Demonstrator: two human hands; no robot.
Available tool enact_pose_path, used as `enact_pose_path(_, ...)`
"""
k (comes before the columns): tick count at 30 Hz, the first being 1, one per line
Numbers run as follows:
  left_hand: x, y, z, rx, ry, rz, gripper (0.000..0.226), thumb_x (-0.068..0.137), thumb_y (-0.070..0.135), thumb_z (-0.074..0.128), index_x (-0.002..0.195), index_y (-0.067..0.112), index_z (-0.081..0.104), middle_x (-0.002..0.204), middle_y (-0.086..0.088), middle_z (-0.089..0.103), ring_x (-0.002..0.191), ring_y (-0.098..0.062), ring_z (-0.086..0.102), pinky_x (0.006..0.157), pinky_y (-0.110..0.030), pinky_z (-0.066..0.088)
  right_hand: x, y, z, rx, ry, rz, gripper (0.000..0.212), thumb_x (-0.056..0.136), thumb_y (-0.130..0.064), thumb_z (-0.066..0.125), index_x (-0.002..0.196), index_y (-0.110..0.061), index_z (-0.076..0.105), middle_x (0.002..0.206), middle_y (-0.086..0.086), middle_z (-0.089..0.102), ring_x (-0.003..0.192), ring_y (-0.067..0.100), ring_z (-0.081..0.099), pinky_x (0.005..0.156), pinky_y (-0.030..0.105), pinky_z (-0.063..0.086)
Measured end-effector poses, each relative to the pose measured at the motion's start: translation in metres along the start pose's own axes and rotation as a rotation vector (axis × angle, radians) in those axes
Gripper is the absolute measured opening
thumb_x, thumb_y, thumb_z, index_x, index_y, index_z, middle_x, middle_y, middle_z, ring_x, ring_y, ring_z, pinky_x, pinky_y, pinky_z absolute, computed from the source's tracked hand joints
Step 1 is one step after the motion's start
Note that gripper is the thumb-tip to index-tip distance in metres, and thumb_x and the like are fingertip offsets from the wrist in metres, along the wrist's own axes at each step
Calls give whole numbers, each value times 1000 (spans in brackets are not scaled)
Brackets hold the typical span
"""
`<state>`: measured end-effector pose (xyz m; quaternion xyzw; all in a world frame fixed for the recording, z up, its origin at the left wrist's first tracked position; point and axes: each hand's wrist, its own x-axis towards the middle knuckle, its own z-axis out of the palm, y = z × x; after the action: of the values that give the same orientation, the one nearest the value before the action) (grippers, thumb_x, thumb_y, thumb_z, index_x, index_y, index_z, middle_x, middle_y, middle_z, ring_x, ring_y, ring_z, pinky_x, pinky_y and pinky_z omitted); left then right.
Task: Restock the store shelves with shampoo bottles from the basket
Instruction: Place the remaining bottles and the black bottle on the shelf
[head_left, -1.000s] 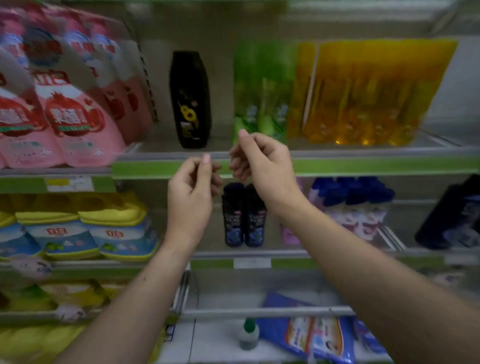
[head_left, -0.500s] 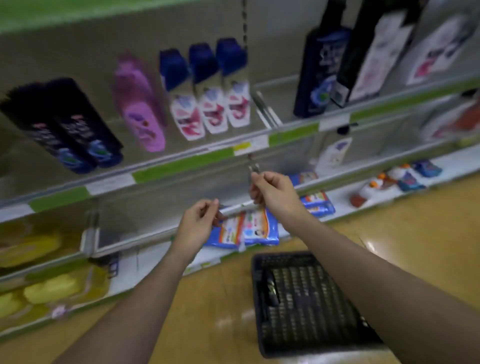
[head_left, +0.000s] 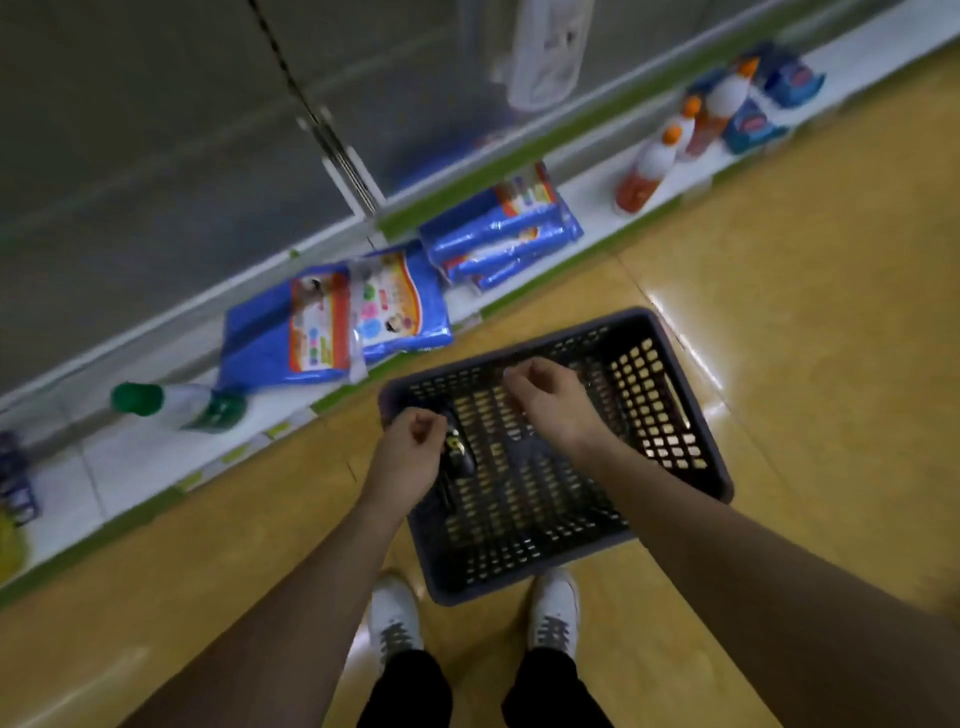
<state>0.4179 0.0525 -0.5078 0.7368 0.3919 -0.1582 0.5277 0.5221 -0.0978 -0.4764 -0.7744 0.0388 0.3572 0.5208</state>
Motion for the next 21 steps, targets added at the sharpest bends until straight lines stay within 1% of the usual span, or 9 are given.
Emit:
enact_pose_path(3, 38, -35, 38, 76, -57, -46, 19, 104, 31, 47, 110, 17, 58, 98, 1, 62, 88, -22, 62, 77, -36, 47, 34, 66, 13, -34, -34, 104, 29, 102, -27, 54, 103, 2, 59, 82, 5, 56, 77, 16, 53, 72, 30, 41)
enact_pose_path(6, 77, -69, 71, 161, -78, -78, 11, 104, 29, 47, 109, 21, 52, 105, 2, 58, 91, -17, 58, 78, -30, 43, 66, 127, 30, -64, -78, 189, 29, 103, -30, 53, 112, -3, 58, 93, 7, 58, 86, 20, 54, 71, 30, 42)
enact_pose_path(8, 107, -91, 91, 217, -85, -105, 15, 104, 27, 47, 113, 18, 54, 114, -2, 57, 102, -23, 58, 83, -31, 45, 88, 162, 45, -101, -89, 255, 27, 102, -31, 53, 118, -9, 59, 101, 4, 62, 90, 19, 57, 71, 27, 43)
enact_pose_path(11, 148, -121, 114, 287, -69, -131, 33, 102, 26, 47, 131, 11, 52, 133, -11, 52, 117, -31, 55, 96, -35, 47, 117, 210, 71, -51, -123, 333, 25, 102, -24, 55, 123, -12, 54, 111, 3, 62, 103, 23, 59, 81, 24, 46)
enact_pose_path(13, 172, -137, 126, 330, -56, -140, 41, 100, 24, 48, 138, 9, 46, 139, -14, 46, 124, -34, 50, 102, -38, 45, 132, 238, 86, -42, -138, 349, 26, 102, -16, 54, 126, -11, 49, 107, 1, 57, 99, 18, 56, 74, 18, 44)
enact_pose_path(14, 183, -142, 130, 359, -56, -152, 45, 99, 21, 48, 142, 9, 42, 143, -15, 41, 128, -34, 46, 105, -37, 43, 139, 248, 92, -93, -152, 347, 33, 101, -16, 55, 132, -9, 47, 109, 0, 54, 100, 16, 53, 75, 17, 41)
enact_pose_path(17, 211, -152, 140, 445, -20, -191, 53, 98, 21, 53, 146, 8, 33, 151, -15, 30, 135, -35, 39, 103, -37, 39, 157, 272, 109, -165, -197, 350, 55, 95, -28, 65, 141, -12, 41, 126, 3, 54, 117, 22, 52, 90, 29, 43)
enact_pose_path(19, 227, -157, 145, 503, 24, -196, 57, 97, 22, 57, 146, 8, 31, 153, -14, 28, 138, -34, 34, 106, -39, 38, 169, 290, 122, -206, -173, 354, 73, 79, -45, 70, 140, -18, 41, 134, 7, 54, 125, 29, 52, 102, 43, 47)
enact_pose_path(21, 246, -165, 150, 570, 62, -206, 64, 95, 23, 62, 147, 7, 29, 154, -14, 29, 141, -33, 31, 109, -41, 35, 187, 321, 131, -226, -145, 347, 87, 66, -55, 67, 141, -22, 39, 137, 8, 53, 127, 31, 50, 105, 49, 47)
